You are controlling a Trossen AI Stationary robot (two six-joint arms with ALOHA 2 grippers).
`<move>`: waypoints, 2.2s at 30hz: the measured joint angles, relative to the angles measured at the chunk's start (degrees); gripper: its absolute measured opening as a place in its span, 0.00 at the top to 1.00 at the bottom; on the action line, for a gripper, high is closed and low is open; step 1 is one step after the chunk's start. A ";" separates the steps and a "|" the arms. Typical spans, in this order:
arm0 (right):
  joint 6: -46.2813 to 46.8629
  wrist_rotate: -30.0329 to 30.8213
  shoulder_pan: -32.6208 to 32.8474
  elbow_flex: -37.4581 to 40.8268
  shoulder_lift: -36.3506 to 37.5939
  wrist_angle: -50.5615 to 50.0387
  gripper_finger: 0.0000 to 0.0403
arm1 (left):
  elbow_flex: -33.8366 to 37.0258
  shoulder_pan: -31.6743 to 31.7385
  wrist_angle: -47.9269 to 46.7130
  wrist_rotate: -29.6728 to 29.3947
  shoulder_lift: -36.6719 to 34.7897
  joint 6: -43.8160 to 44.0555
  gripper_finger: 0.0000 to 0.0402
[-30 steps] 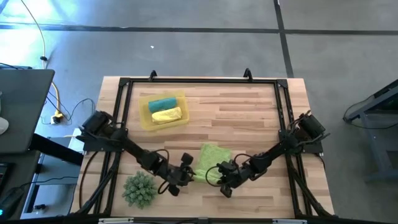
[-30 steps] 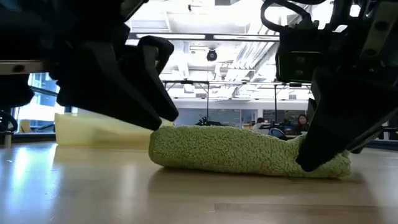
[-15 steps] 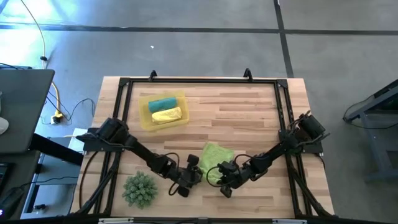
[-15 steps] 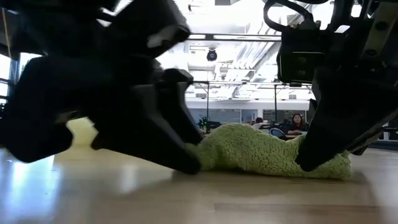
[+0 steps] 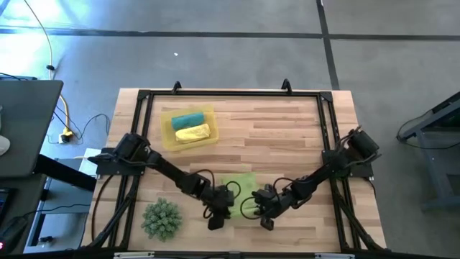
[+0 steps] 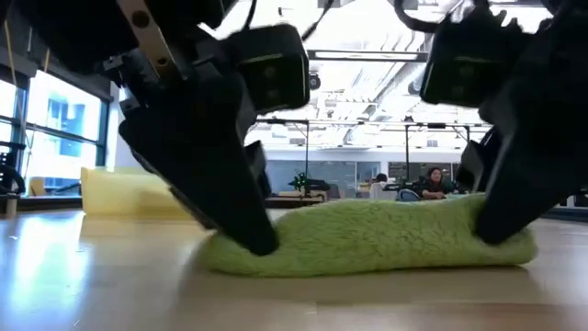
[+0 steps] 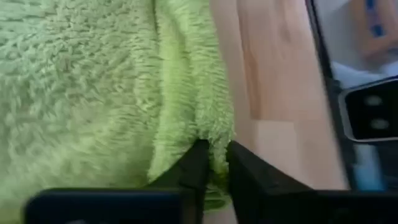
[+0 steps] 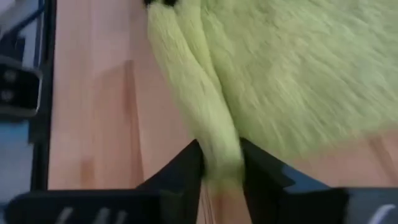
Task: Roll microfiber towels into tight, uniform cylinder then place into a basket
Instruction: Roll the green microfiber towel
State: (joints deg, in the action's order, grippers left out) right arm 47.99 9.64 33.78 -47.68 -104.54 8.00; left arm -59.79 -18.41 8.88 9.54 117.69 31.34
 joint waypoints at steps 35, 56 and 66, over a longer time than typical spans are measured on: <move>-45.94 21.40 9.98 -0.15 0.60 1.63 0.70 | -0.02 8.45 -0.14 17.03 -0.04 17.46 0.99; -40.63 19.07 10.47 -0.33 4.52 0.39 0.52 | -0.02 8.48 -0.19 16.69 -0.04 17.59 0.99; -40.36 24.32 8.99 -0.31 -2.71 0.98 0.52 | -0.02 8.45 -0.07 15.32 -0.04 17.59 0.99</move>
State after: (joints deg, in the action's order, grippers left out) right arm 7.64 33.96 42.77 -47.99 -107.25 8.97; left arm -59.81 -9.96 8.82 24.85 117.64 48.93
